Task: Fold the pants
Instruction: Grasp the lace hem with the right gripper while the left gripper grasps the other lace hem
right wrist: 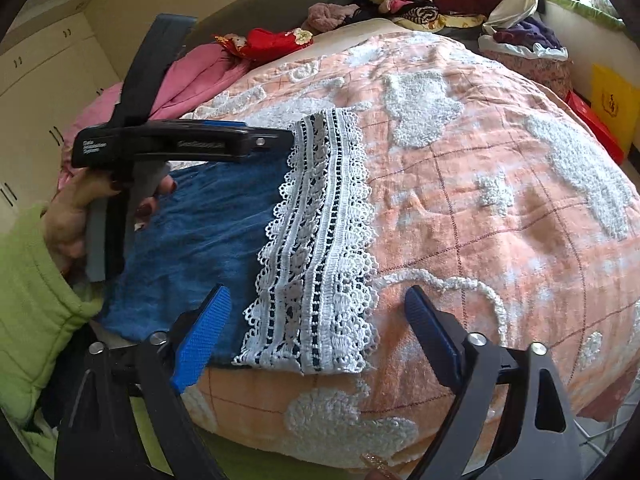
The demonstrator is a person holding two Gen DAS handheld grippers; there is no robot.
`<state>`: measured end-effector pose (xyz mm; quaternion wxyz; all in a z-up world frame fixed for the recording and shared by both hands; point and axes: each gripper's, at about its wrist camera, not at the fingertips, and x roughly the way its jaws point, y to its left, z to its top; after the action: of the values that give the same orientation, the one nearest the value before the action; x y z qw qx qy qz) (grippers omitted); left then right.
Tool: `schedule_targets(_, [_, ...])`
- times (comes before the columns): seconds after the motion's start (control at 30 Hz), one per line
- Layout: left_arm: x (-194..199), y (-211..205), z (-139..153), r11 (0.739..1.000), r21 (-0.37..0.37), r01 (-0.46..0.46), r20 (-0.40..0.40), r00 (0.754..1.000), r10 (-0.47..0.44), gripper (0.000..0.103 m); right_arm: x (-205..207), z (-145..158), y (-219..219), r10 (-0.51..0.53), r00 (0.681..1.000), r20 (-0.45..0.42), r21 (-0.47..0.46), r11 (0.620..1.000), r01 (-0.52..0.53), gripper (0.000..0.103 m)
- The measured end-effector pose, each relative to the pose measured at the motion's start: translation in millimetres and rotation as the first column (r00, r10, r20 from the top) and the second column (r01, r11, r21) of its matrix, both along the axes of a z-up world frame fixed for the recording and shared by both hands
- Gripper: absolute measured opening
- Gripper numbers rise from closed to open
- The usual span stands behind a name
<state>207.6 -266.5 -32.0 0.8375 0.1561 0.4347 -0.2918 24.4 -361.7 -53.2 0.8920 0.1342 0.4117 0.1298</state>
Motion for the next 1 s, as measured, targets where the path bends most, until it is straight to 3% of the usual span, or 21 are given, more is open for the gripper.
schedule_targets(0.03, [2.8,-0.8,-3.9,1.0,-0.009,-0.001,-0.018,1.0,0.0,0.07,0.9,-0.5,0.0,0.0,1.0,0.001,0.004,1.0,0.0,0.066])
schedule_targets(0.1, [5.8,-2.5,-11.0,1.0,-0.024,0.003,-0.051,0.999,-0.004,0.058,3.2,-1.2,1.0,0.02,1.0,0.0,0.017,1.0,-0.02,0.059])
schedule_targets(0.17, [4.9,-4.5,-15.0,0.999,-0.032,0.014,-0.056,0.998,-0.016,0.055,5.7,-1.5,2.4,0.029,1.0,0.001,0.013,0.999,-0.029,0.057])
schedule_targets(0.37, [7.0,-8.0,-17.4,0.998,-0.06,0.034,-0.056,0.998,-0.038,0.056,19.7,-7.9,1.0,0.043,0.999,-0.003,0.066,0.997,-0.042,0.055])
schedule_targets(0.53, [6.9,-12.8,-20.4,0.998,-0.049,0.043,-0.042,0.998,-0.045,0.053,28.7,-7.8,2.3,0.068,0.998,0.002,0.111,0.992,-0.068,0.034])
schedule_targets(0.57, [5.7,-12.3,-20.1,0.997,-0.054,0.048,-0.041,0.998,-0.05,0.044,30.4,-7.4,2.8,0.071,0.997,0.001,0.117,0.991,-0.071,0.033])
schedule_targets(0.6, [4.3,-12.4,-19.5,0.995,-0.075,0.062,-0.054,0.996,-0.066,0.026,31.6,-6.5,3.4,0.073,0.997,0.001,0.116,0.991,-0.072,0.031])
schedule_targets(0.77, [-5.1,-13.1,-16.7,0.994,-0.076,0.075,-0.02,0.997,-0.076,0.016,34.8,0.9,9.7,0.087,0.996,0.013,0.117,0.989,-0.088,0.028])
schedule_targets(1.0, [-8.3,11.7,1.7,0.977,-0.204,0.058,-0.02,0.998,-0.064,0.01,34.6,21.3,25.5,0.122,0.991,0.046,0.087,0.988,-0.126,0.028])
